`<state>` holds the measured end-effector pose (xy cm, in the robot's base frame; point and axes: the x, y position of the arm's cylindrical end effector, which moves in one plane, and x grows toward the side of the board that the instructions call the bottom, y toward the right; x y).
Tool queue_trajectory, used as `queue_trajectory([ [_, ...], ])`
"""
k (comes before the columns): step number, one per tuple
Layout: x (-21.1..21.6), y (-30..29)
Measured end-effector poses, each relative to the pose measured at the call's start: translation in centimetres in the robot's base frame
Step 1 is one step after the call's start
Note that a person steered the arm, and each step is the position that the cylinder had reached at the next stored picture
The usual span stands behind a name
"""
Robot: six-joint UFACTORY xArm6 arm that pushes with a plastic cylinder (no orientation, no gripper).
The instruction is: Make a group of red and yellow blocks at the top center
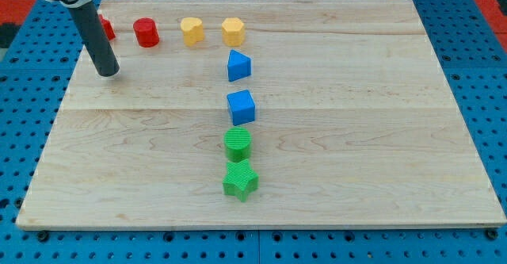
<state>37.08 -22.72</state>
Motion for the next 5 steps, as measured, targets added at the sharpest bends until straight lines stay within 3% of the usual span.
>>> queue_trajectory([
  [4,0.0,1.1],
  [5,-2.2,-4.4],
])
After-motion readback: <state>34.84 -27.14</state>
